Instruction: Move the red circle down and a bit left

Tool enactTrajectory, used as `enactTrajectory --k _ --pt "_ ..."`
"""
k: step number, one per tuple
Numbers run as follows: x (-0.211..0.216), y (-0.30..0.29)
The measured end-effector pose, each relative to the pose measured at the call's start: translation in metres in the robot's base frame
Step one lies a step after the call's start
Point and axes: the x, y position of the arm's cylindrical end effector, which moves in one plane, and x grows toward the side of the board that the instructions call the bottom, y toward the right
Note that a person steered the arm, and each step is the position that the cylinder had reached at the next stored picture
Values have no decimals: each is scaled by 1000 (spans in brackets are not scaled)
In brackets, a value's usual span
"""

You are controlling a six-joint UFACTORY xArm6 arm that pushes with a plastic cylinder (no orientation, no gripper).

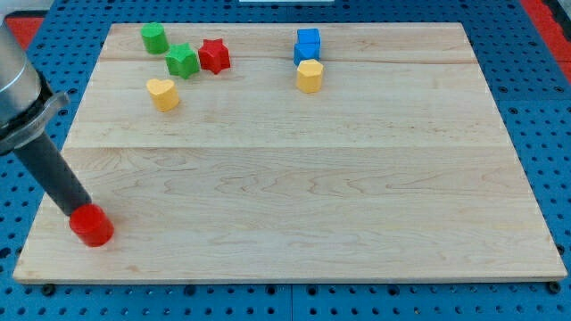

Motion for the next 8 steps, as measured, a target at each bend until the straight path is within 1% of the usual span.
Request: enactTrajectory --k 1,2,3,4,5,7,8 --pt "-2 0" --pt "-22 15" --pt "-17 84" --pt "25 105" --pt "70 81" --pt "63 72" --pt "55 56"
